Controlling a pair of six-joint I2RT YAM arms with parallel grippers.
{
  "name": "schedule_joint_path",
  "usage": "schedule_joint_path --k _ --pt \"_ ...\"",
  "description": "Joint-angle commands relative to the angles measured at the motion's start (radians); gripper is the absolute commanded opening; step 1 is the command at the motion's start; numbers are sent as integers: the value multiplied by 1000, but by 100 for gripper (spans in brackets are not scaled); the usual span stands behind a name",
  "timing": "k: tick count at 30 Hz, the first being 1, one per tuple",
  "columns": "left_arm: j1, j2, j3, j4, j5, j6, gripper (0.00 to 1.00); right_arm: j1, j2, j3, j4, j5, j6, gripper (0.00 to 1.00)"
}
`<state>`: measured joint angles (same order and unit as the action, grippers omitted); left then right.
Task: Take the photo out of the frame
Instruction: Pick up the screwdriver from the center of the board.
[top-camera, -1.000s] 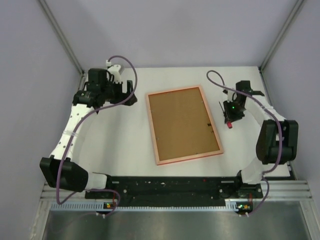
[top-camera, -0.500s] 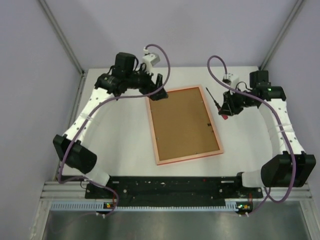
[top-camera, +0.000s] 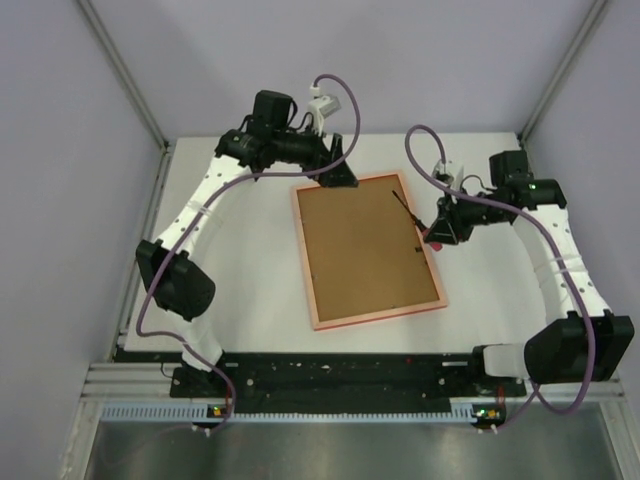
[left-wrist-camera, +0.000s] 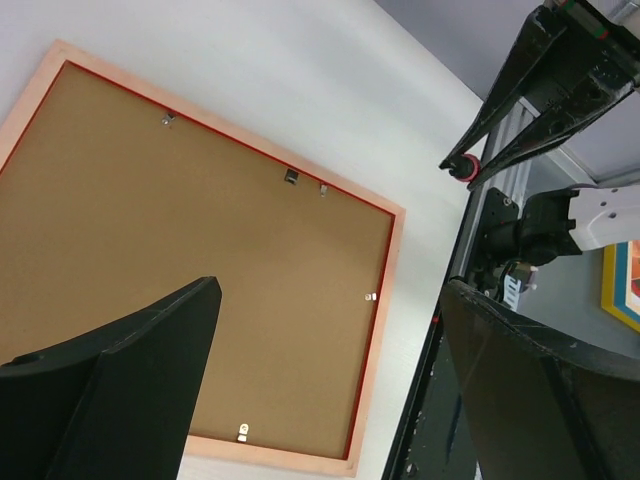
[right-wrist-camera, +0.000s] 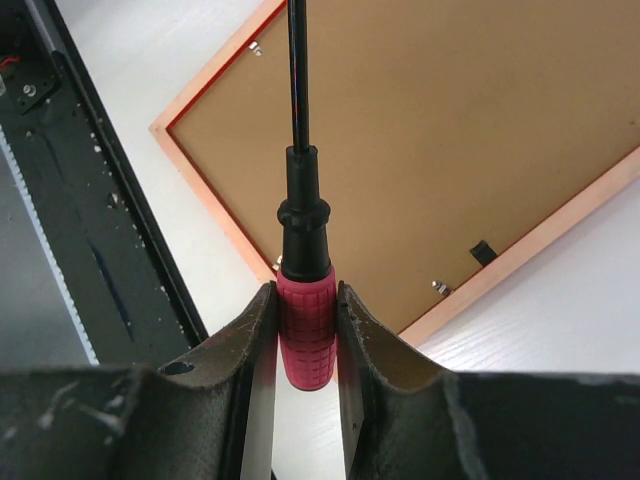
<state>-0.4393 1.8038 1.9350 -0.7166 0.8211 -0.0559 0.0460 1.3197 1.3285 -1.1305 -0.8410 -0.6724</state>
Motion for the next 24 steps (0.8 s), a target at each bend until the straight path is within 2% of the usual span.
schedule_joint_path --k 1,7,15,20,24 --pt "4 12 56 52 70 -18 98 23 -7 9 -12 -85 -68 0" --pt "4 8 -36 129 130 -50 98 57 4 -5 -49 -159 -122 0" --pt "4 -3 -56 212 240 -117 98 106 18 -23 -48 -182 -144 0" --pt "2 17 -188 330 326 -188 98 110 26 -43 -25 -182 -130 0" --pt "-3 63 -127 240 354 -153 98 118 56 -11 -2 -159 -102 0"
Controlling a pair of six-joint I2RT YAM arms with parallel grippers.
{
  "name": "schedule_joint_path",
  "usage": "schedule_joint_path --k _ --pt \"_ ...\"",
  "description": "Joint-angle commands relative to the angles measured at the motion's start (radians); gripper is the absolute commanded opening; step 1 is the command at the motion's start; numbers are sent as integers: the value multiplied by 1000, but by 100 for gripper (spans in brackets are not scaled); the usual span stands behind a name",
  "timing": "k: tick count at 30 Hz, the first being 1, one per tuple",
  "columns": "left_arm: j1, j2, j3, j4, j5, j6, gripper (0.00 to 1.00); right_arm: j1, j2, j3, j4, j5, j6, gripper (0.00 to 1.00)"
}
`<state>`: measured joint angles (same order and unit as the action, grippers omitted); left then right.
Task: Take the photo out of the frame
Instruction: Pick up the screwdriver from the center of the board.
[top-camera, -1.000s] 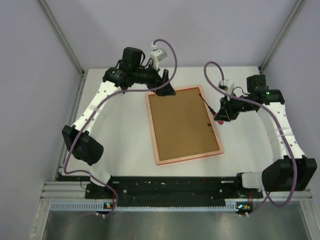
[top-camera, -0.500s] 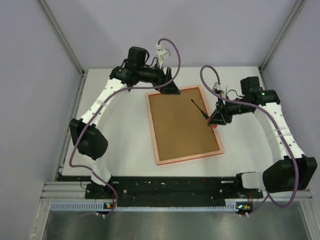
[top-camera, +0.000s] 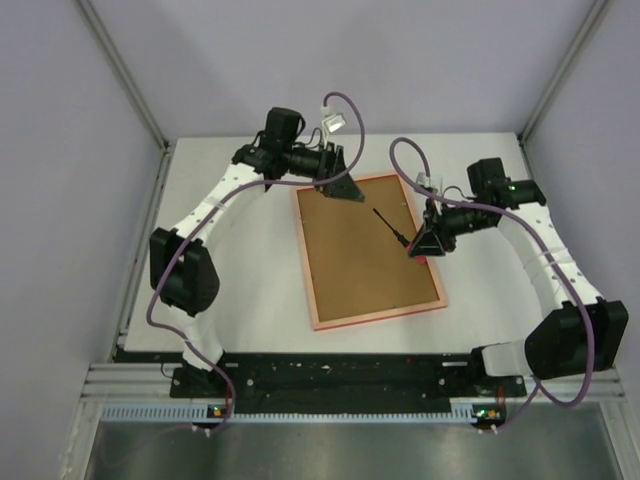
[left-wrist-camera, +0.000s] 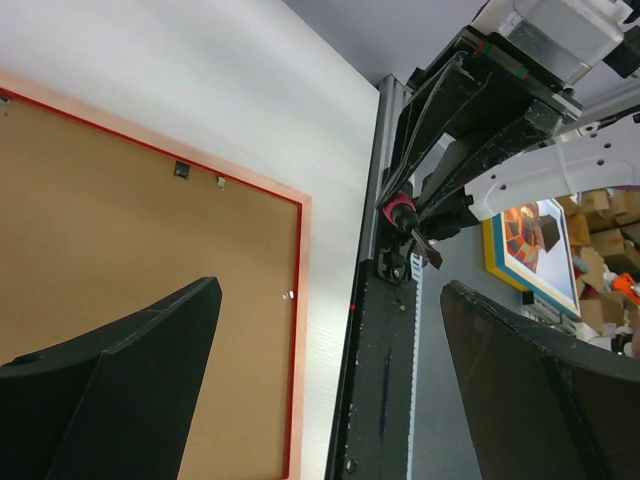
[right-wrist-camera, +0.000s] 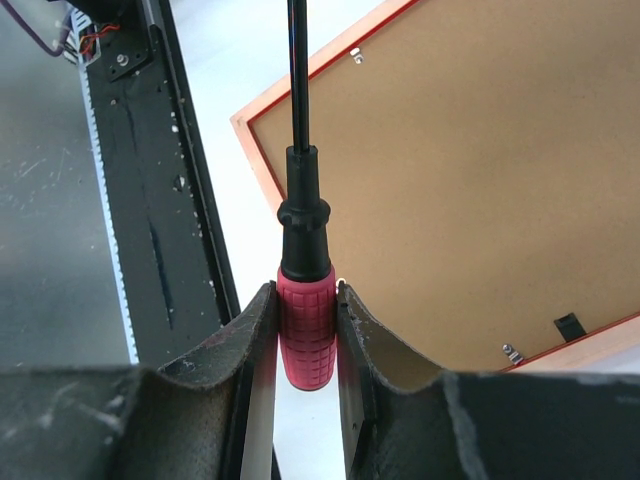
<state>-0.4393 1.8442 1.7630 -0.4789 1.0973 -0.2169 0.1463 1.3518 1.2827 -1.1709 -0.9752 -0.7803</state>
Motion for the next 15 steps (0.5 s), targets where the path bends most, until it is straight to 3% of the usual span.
schedule_joint_path --k 1,5,15 --pt "-3 23 46 -3 64 19 98 18 39 33 46 -25 16 0" --pt "-15 23 -22 88 82 -29 98 33 58 1 76 -17 39 0" --pt "-110 49 107 -110 10 109 88 62 55 7 134 10 105 0"
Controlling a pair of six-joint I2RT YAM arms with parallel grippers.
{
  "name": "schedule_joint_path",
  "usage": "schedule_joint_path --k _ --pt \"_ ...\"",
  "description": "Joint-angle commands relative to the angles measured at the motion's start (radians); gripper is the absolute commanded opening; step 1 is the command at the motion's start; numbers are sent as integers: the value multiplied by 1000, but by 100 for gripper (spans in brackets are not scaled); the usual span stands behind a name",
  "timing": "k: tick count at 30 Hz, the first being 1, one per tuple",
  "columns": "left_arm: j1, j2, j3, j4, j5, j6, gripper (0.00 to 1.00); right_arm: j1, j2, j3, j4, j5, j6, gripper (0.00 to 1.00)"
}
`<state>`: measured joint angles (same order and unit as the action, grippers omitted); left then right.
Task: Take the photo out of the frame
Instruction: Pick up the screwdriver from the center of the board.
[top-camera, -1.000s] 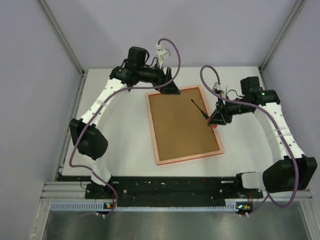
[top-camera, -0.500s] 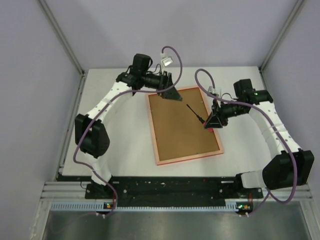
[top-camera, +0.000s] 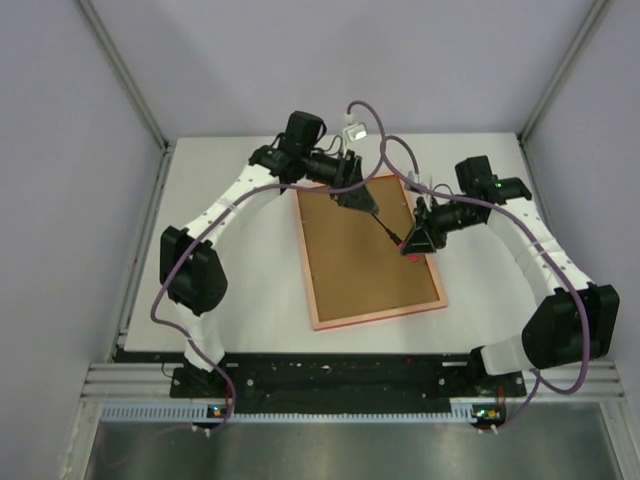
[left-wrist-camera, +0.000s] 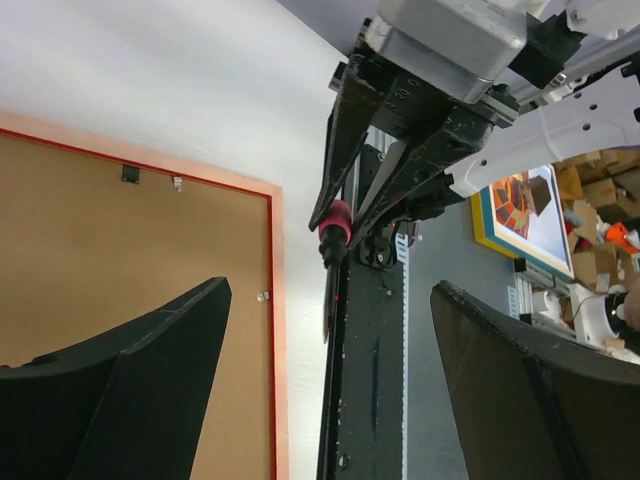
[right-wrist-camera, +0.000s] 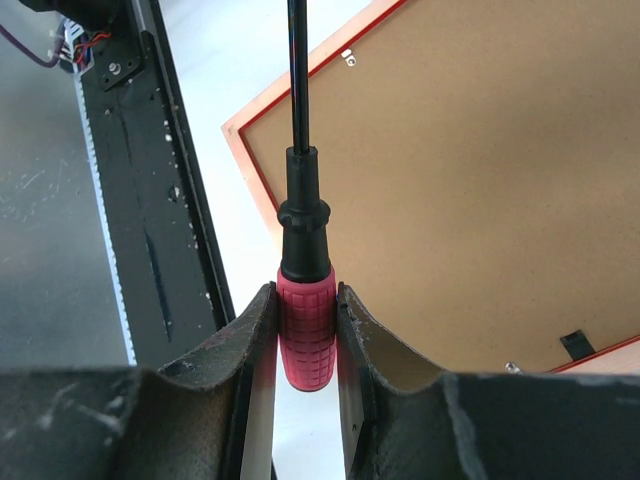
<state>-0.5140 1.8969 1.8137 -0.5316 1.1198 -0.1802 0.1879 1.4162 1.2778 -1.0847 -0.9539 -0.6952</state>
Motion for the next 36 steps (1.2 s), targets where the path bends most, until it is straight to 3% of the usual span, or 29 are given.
schedule_joint_path --k 1,7,13,17,36 --pt "-44 -4 59 -71 -24 85 86 19 -10 11 49 -6 23 0" --pt "-70 -12 67 -149 -71 160 72 21 -19 0 62 -5 28 0" --pt "-87 -16 70 -177 -98 195 44 21 -23 -6 65 -3 31 0" --pt "-92 -15 88 -180 -107 194 33 21 -23 -6 65 -9 31 0" --pt "-101 24 128 -208 -135 203 31 24 -37 3 26 -34 -7 0"
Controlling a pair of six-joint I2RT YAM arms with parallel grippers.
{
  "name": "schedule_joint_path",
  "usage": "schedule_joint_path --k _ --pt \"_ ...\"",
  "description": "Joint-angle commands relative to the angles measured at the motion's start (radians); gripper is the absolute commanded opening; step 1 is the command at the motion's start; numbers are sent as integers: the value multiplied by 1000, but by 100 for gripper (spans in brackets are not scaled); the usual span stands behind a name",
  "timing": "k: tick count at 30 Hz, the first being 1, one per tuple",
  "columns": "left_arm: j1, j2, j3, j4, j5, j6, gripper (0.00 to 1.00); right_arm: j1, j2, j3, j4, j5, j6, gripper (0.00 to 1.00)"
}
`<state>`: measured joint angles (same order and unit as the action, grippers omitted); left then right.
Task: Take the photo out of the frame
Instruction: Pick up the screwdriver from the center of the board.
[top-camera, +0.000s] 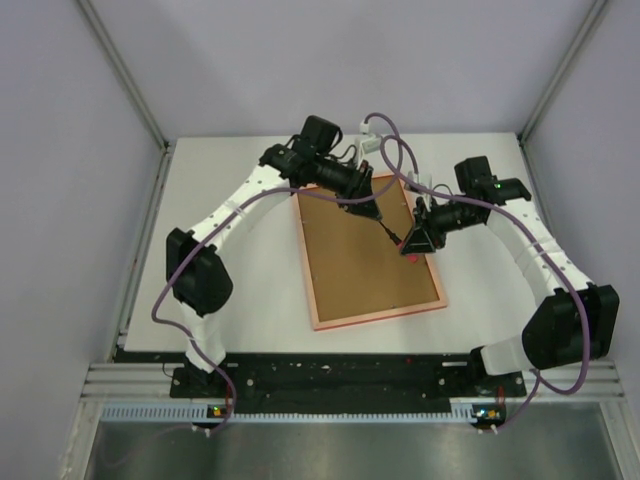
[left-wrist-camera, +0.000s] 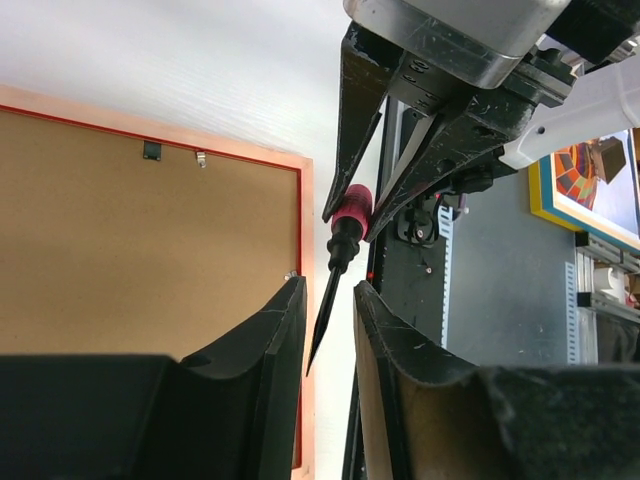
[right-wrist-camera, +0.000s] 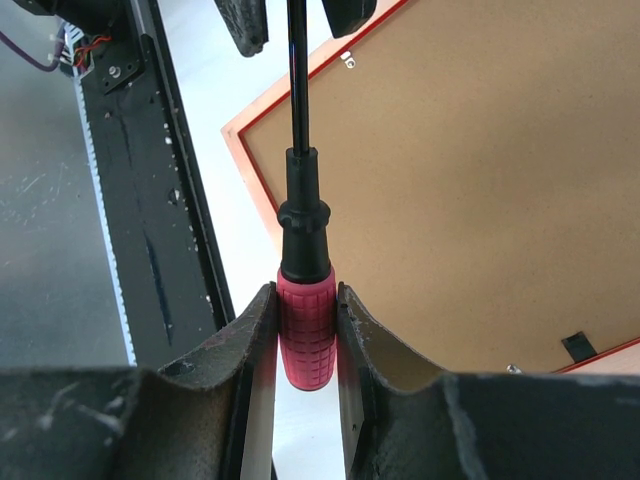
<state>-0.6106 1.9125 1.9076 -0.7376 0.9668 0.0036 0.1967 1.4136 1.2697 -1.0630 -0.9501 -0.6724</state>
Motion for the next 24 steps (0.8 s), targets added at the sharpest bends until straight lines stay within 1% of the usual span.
schedule_joint_path --k 1,2,4,5,6,10,16,17,19,20,21,24 --pt "-6 6 33 -2 18 21 27 14 -35 11 6 -35 -30 0" --pt "-6 5 31 -2 21 21 24 14 -35 13 5 -33 -30 0" --pt "-6 5 51 -17 23 38 14 15 -35 23 5 -27 -30 0" --pt "-9 10 73 -38 16 47 8 15 -38 26 5 -21 -30 0" --pt "-8 17 93 -54 10 50 0 14 -36 28 6 -21 -33 0" --pt "-12 39 117 -83 7 61 0 14 -16 36 8 -24 -27 0" --pt "-11 23 87 -69 10 53 0 14 -27 42 12 -24 -26 0" --pt "-9 17 68 -43 4 38 0 14 -28 45 12 -19 -24 7" --pt "-6 -6 19 28 -16 0 0 14 -44 48 17 -12 -20 27" --pt "-2 -19 -2 67 -25 -45 0 14 -53 48 24 -4 -16 40" --pt "5 -29 -16 95 -33 -71 0 14 -65 43 32 4 -10 46" --pt "32 -41 -48 185 -45 -167 0 14 -105 28 75 34 16 59"
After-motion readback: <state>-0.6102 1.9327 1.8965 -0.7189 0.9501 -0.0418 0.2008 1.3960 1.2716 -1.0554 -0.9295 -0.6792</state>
